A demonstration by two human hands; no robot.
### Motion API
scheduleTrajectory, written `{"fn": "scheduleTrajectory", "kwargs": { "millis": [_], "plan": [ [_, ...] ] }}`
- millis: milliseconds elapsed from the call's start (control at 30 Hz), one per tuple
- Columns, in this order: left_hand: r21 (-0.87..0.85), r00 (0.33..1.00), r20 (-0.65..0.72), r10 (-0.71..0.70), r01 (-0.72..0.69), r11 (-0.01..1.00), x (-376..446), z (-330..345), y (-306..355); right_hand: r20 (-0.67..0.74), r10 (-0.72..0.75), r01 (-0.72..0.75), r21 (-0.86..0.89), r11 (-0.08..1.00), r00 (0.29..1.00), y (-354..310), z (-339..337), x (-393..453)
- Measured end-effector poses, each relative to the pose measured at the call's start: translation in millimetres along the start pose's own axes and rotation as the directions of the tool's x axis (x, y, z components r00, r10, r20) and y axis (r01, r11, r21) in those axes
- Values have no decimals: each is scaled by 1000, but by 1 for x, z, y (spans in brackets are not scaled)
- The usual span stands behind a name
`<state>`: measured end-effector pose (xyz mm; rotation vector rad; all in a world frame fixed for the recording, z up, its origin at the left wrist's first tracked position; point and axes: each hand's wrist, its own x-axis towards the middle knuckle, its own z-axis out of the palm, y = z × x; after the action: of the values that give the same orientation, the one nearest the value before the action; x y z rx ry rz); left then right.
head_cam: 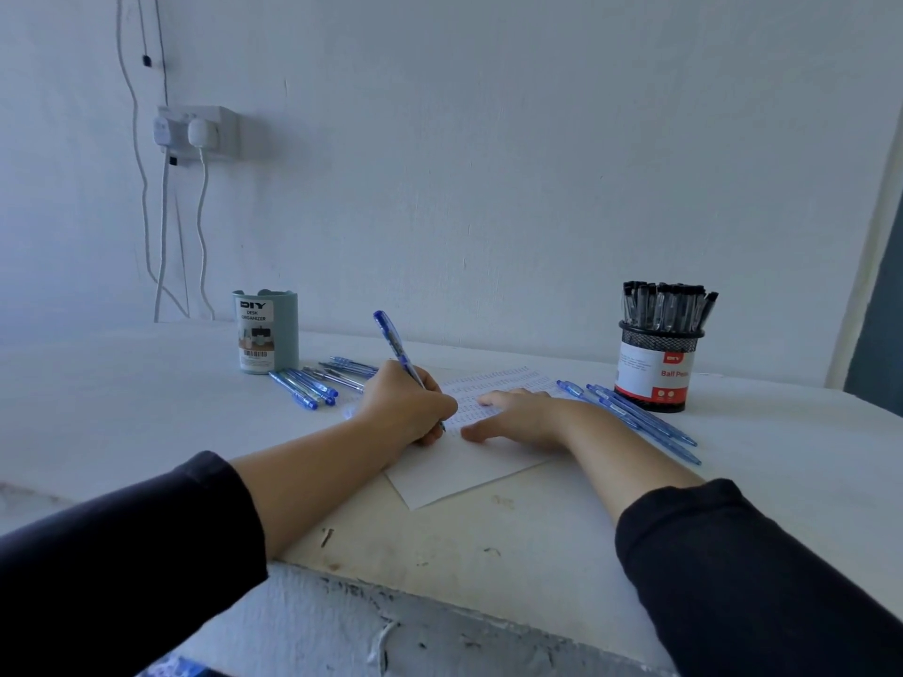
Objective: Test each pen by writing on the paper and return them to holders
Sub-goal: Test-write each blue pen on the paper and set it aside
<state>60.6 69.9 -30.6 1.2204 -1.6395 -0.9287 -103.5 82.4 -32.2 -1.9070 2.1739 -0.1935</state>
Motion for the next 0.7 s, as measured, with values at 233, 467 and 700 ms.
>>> {"fn": "scheduleTrajectory", "kwargs": {
  "millis": [233,467,700],
  "plan": [
    [57,1000,-16,4,-3,998,2,2,1,2,-2,2,2,1000,1000,-1,0,-1],
    [23,1000,-4,18,-18,1000,0,1,0,1,-6,6,9,1000,1000,1,0,0],
    [41,1000,-5,17,-17,999,0,1,-1,-1,0,0,-2,1000,1000,0,0,0]
  ]
}}
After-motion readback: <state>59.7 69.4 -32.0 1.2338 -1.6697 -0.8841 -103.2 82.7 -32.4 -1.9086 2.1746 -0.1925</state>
